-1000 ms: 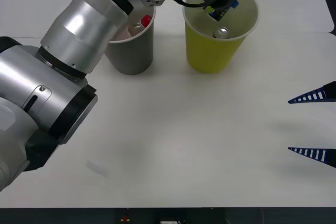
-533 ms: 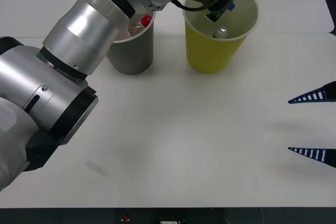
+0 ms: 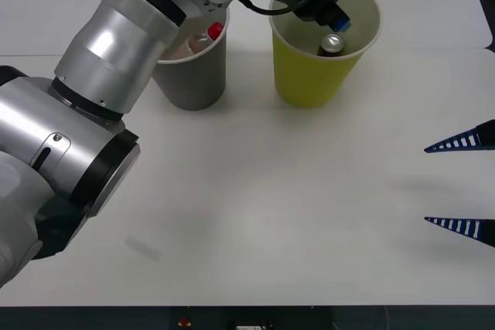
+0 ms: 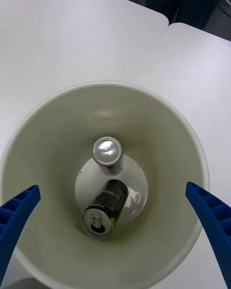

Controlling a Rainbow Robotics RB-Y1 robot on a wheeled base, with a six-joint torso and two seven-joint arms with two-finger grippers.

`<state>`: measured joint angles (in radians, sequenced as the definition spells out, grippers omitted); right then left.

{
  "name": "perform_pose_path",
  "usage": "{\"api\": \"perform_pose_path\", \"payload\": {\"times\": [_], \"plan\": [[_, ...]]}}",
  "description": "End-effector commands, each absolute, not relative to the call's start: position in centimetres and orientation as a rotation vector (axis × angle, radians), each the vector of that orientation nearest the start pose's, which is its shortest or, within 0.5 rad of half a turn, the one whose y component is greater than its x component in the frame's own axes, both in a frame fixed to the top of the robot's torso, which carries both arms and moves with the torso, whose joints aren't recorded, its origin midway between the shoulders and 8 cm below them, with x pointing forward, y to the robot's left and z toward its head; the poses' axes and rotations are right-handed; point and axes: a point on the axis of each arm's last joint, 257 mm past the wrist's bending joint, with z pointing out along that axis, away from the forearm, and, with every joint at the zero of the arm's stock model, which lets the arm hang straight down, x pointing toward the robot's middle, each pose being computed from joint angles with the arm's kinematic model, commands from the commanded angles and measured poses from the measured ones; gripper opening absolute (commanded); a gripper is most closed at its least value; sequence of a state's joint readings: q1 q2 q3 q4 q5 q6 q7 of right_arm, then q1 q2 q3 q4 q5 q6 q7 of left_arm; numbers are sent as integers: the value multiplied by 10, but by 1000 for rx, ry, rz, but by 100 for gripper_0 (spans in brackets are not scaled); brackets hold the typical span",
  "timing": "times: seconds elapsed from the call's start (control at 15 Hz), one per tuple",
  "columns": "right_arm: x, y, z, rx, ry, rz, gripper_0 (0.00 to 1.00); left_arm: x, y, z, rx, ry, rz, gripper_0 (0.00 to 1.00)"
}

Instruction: Put the can into the green bin and the plastic bottle into the gray bin

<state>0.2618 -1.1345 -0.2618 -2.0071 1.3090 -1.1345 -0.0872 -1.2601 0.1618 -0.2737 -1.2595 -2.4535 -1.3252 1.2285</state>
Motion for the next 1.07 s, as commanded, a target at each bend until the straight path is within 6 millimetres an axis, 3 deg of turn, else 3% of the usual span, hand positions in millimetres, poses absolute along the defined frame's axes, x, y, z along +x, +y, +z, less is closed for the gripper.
{"api": "perform_pose_path", "payload": {"times": [0.07, 0.33, 1.07], "plan": [[341, -286, -167, -1634, 1596, 209, 100, 560, -82, 13, 1248, 1804, -229, 100], [341, -286, -167, -1634, 1596, 209, 100, 532, -45, 8, 1282, 1705, -274, 100], [341, -286, -167, -1634, 1596, 209, 100, 463, 77, -33, 1391, 1512, -268, 100]]}}
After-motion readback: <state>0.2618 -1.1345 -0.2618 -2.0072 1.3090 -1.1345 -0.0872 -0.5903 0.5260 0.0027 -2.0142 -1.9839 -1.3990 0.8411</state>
